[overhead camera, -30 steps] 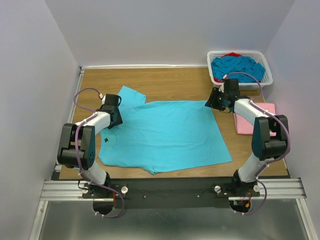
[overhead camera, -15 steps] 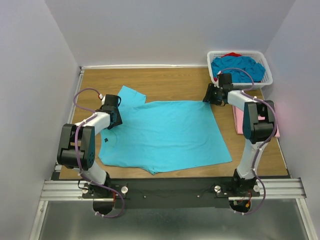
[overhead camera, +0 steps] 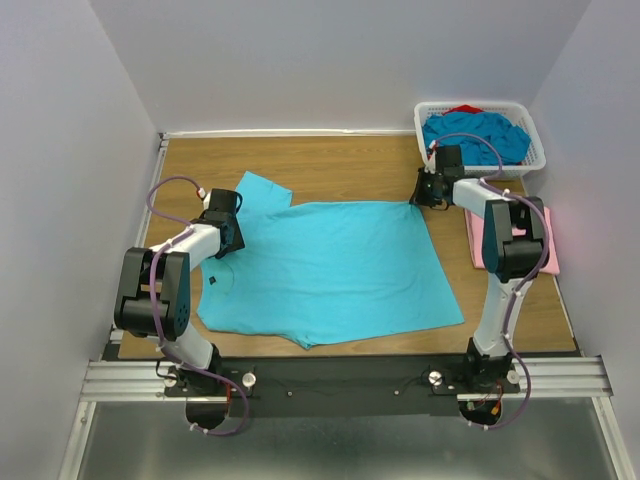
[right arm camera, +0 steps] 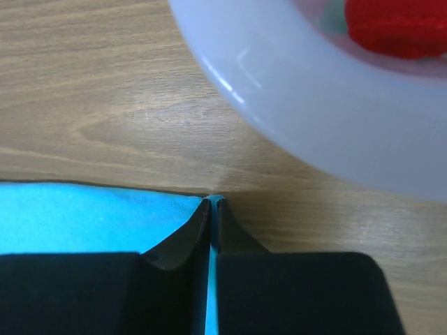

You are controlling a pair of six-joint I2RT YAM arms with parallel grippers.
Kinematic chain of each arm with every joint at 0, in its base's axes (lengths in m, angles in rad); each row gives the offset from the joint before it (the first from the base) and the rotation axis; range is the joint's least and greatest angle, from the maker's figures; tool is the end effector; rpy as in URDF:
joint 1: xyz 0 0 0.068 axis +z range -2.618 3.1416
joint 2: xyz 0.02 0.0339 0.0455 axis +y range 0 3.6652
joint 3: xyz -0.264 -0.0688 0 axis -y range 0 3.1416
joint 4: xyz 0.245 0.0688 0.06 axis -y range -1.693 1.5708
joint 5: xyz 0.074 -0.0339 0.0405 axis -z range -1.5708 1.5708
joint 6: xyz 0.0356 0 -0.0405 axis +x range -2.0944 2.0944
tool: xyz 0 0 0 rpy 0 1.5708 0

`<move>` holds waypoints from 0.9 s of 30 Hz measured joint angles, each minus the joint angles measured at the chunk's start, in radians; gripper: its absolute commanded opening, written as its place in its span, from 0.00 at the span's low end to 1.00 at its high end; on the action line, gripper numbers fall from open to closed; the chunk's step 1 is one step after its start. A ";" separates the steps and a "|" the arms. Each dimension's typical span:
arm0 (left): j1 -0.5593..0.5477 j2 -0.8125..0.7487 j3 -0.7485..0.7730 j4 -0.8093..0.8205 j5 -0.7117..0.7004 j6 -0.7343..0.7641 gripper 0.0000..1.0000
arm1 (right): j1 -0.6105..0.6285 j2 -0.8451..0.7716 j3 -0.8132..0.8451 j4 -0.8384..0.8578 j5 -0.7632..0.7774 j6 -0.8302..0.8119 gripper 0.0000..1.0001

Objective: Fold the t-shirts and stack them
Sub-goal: Flatten the tshirt out

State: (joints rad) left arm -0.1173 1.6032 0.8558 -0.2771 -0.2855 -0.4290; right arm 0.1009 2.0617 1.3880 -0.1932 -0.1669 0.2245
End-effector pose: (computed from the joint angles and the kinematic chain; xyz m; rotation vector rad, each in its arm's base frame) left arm 0.3043 -0.0258 0.1624 -0.4948 2.4909 0.1594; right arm 0.4411 0.0506 0.1572 0.0762 2.4510 0.3481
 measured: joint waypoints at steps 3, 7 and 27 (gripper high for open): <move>0.000 0.000 0.000 0.000 -0.002 0.000 0.58 | 0.000 -0.020 -0.012 0.003 -0.021 -0.014 0.02; 0.000 0.000 0.000 -0.001 -0.004 0.000 0.58 | 0.007 -0.136 -0.100 -0.001 -0.050 -0.029 0.03; 0.000 -0.187 -0.050 0.002 -0.005 0.001 0.58 | 0.303 -0.576 -0.508 -0.172 -0.103 0.007 0.48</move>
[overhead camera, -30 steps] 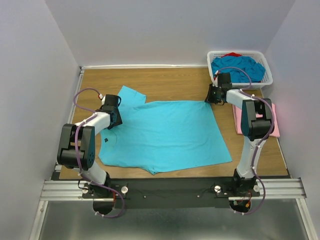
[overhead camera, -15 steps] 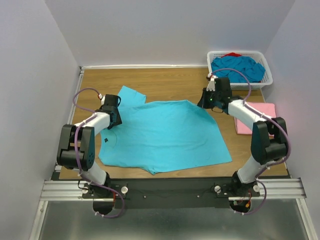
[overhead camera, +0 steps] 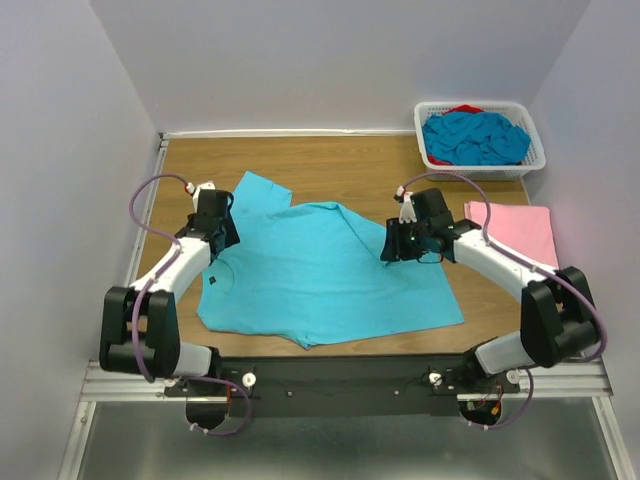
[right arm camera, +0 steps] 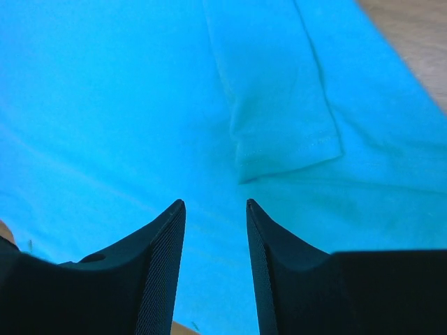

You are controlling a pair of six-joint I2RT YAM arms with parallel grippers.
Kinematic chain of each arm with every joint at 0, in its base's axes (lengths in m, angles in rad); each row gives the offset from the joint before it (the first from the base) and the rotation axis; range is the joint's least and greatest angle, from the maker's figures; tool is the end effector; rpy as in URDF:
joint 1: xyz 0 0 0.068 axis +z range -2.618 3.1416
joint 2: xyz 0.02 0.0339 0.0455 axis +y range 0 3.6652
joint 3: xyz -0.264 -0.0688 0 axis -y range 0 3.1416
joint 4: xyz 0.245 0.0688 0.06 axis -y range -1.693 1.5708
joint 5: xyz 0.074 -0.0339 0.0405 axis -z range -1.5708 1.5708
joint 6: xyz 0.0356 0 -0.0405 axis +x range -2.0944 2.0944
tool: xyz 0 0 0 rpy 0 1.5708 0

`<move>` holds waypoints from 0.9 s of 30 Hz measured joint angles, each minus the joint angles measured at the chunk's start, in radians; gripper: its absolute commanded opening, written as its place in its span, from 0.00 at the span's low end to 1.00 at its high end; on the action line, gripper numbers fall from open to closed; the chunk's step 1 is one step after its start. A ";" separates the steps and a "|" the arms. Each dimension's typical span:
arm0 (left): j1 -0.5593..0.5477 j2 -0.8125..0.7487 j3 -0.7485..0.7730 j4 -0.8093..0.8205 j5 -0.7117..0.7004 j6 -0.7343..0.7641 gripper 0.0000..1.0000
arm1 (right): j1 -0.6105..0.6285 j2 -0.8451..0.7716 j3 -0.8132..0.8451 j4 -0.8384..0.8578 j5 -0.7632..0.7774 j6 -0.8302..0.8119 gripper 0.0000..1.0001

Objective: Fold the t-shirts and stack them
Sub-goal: Flatten the tshirt out

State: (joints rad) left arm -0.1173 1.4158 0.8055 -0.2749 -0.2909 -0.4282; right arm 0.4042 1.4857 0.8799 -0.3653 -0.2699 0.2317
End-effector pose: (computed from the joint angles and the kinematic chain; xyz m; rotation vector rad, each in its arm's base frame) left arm 0.2821 -0.0230 0.1994 -0.4967 2.3572 0.1081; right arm 0.2668 0.1245 0.1969 -0.3319 2.5749 0.5852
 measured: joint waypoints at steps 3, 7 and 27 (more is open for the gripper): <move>0.000 -0.091 -0.020 0.012 0.014 0.006 0.59 | 0.000 -0.059 0.014 -0.006 0.039 0.020 0.46; 0.000 -0.220 -0.057 0.056 0.029 0.021 0.59 | -0.008 -0.045 0.048 -0.003 0.113 0.062 0.43; 0.000 -0.207 -0.082 0.095 0.068 0.039 0.58 | -0.125 0.169 0.015 0.107 0.074 0.138 0.36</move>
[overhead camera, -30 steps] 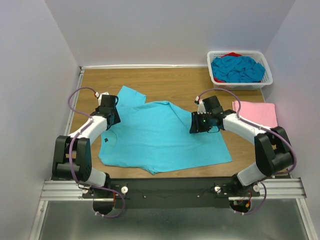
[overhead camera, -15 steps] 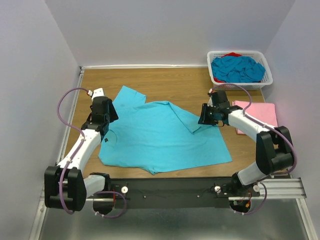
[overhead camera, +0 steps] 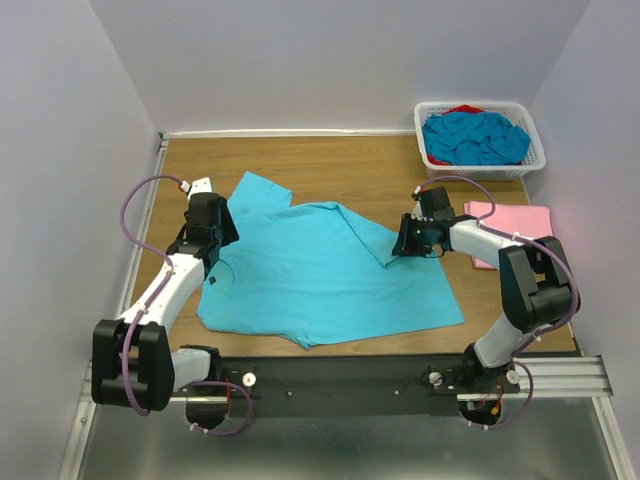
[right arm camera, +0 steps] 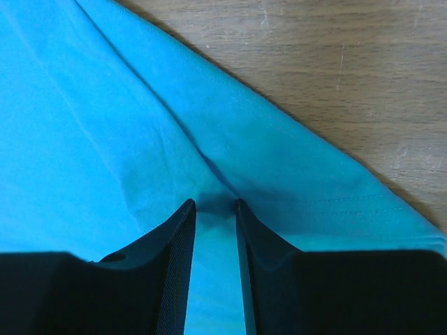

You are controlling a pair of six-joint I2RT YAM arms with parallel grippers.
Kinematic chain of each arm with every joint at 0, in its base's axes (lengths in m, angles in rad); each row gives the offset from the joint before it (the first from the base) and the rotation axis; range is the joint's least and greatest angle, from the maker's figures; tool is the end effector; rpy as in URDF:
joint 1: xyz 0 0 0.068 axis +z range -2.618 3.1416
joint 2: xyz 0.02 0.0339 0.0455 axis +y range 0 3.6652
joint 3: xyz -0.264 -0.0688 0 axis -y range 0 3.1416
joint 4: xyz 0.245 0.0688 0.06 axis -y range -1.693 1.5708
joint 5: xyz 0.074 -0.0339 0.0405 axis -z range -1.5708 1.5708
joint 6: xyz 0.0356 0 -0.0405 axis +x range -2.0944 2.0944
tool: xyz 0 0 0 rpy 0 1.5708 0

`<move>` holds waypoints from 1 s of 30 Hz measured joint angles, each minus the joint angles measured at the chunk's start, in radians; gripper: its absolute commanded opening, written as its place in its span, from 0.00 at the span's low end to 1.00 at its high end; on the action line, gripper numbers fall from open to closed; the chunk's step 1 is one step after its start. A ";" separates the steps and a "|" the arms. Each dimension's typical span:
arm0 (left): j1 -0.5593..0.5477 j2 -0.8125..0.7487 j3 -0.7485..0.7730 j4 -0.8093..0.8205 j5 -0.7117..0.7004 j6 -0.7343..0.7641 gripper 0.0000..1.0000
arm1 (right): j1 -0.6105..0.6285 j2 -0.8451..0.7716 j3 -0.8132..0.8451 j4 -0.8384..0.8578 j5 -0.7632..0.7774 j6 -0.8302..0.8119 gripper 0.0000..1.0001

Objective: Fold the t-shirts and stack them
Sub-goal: Flatten the tshirt out

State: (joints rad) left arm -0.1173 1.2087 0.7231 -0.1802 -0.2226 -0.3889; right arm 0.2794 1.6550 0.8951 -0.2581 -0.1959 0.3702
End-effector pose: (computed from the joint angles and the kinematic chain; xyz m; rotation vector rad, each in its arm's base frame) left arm 0.2558 -0.0222 0.2319 -0.4190 2.1776 -0.0300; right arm 0.3041 0.0944 0.1586 0.0463 2.6384 0.4844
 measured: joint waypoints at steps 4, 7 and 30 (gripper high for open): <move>0.000 0.005 0.000 0.000 0.000 0.000 0.59 | 0.000 0.002 -0.003 0.009 -0.003 0.004 0.37; 0.000 0.006 0.000 0.000 0.000 0.000 0.58 | 0.000 0.001 -0.006 0.014 0.002 0.004 0.39; 0.000 0.008 0.000 0.000 0.001 0.001 0.59 | 0.000 -0.046 -0.007 0.023 0.063 -0.032 0.39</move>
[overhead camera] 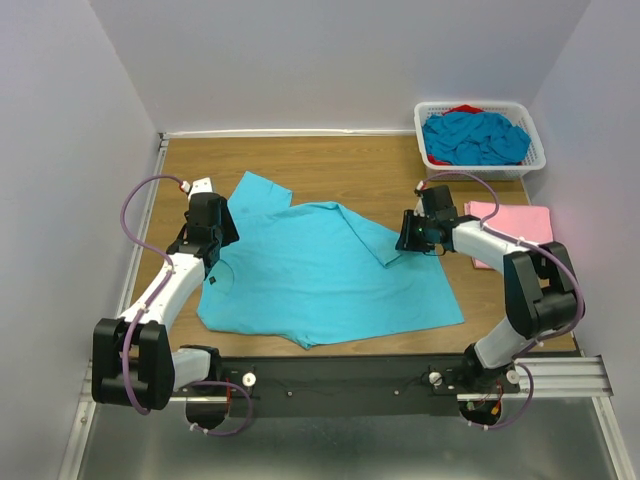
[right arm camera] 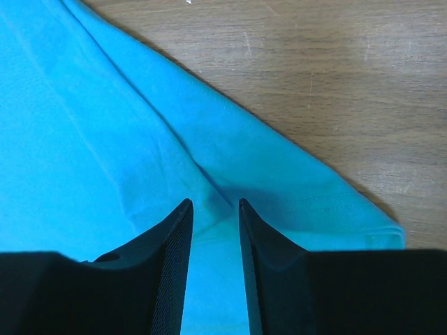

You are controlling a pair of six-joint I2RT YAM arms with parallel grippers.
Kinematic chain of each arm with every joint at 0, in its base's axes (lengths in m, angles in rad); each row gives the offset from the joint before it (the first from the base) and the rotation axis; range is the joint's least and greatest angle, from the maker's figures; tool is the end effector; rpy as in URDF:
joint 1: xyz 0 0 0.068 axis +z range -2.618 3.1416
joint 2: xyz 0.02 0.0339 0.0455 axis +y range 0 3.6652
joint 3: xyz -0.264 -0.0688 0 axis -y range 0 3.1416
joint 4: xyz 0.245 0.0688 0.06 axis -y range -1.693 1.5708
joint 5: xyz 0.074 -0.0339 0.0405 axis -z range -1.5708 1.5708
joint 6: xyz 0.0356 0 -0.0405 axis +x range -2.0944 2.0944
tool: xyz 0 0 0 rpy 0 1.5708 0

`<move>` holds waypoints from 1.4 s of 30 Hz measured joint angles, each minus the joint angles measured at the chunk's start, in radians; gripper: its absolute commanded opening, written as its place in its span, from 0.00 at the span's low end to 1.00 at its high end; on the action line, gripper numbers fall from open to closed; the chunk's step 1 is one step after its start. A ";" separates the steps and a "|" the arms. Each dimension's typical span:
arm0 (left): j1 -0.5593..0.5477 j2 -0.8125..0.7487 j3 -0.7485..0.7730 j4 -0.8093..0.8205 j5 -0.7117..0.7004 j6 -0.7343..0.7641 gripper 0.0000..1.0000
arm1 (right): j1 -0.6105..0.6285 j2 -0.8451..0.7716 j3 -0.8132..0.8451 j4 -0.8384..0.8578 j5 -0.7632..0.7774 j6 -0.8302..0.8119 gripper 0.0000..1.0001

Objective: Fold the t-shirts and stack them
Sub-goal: Flatten the tshirt out

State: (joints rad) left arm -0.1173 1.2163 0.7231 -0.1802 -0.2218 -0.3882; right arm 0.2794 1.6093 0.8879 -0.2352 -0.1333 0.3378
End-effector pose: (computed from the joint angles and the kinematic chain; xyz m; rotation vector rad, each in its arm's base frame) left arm 0.2567 -0.0224 0.2301 -0.4180 2.1853 -0.0279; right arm 0.3031 0.0919 0.1712 0.0206 2.5661 0.4103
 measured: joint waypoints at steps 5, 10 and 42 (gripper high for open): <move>0.000 0.000 0.000 0.000 0.000 0.000 0.59 | 0.000 0.022 -0.001 0.002 -0.002 -0.005 0.35; 0.000 0.001 0.000 0.000 0.000 0.000 0.58 | 0.000 0.031 -0.001 0.002 -0.023 -0.018 0.29; 0.000 0.025 0.002 -0.001 -0.001 0.003 0.59 | 0.000 0.043 0.208 -0.039 0.233 -0.105 0.01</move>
State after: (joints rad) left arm -0.1173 1.2411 0.7246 -0.1814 -0.2230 -0.3855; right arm 0.2794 1.6524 1.0954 -0.2741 0.0994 0.2333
